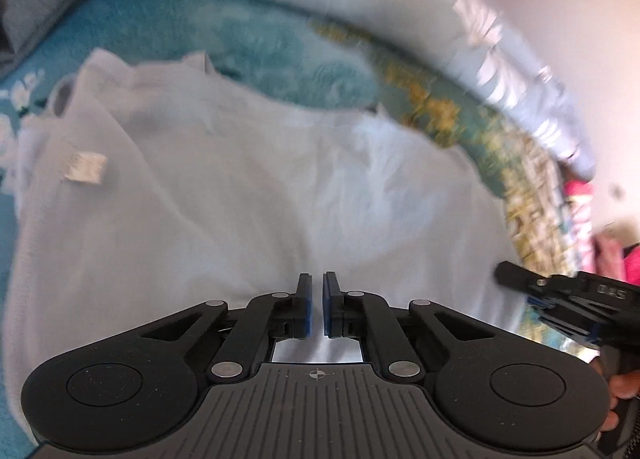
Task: Fold clothes
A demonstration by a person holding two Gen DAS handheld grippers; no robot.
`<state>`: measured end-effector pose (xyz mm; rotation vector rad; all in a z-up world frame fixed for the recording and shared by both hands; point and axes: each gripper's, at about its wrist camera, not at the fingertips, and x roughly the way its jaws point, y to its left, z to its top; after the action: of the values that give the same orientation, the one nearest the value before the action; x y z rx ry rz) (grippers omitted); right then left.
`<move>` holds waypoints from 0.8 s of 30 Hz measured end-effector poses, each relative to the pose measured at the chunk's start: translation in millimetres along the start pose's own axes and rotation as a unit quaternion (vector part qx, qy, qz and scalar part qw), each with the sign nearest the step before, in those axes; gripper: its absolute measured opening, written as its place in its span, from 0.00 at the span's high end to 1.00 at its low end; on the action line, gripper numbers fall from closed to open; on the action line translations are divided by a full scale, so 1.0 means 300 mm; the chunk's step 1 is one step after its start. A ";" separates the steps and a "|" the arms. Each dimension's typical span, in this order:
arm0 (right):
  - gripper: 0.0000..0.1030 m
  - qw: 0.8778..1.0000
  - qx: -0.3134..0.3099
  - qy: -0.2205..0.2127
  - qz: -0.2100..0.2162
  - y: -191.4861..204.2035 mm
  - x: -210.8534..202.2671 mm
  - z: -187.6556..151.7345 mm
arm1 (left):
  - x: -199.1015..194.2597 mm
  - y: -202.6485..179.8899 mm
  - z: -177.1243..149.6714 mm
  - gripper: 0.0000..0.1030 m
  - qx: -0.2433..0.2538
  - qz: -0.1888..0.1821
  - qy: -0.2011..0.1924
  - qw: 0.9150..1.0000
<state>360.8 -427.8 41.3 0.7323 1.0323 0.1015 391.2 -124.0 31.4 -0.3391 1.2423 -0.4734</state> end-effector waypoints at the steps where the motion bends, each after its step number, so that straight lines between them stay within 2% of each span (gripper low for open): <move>1: 0.90 1.000 -0.006 -0.002 -0.006 0.024 -0.007 0.001 | -0.035 0.015 -0.004 0.96 -0.001 -0.004 -0.008 1.000; 4: 0.90 0.999 -0.043 -0.002 -0.016 0.136 -0.030 0.008 | -0.138 0.080 -0.022 0.96 -0.012 -0.003 -0.025 1.000; 11: 0.90 0.992 -0.126 0.023 -0.018 0.461 0.039 -0.014 | -0.345 0.296 -0.103 0.96 -0.078 0.048 -0.038 0.995; 17: 0.90 0.988 -0.139 0.062 -0.006 0.702 0.252 -0.114 | -0.464 0.466 -0.173 0.96 -0.158 0.072 -0.062 0.983; 20: 0.90 0.984 -0.148 0.093 -0.007 0.798 0.394 -0.182 | -0.498 0.506 -0.186 0.96 -0.175 0.076 -0.068 0.979; 22: 0.89 0.980 -0.164 0.110 -0.024 0.847 0.467 -0.229 | -0.512 0.525 -0.191 0.95 -0.179 0.076 -0.070 0.978; 24: 0.84 0.977 -0.176 0.118 -0.037 0.873 0.509 -0.264 | -0.521 0.535 -0.193 0.92 -0.181 0.073 -0.072 0.978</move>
<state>444.0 -126.4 60.1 0.3638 1.2275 0.3043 322.6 94.8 63.5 -0.5756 1.1993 -0.0909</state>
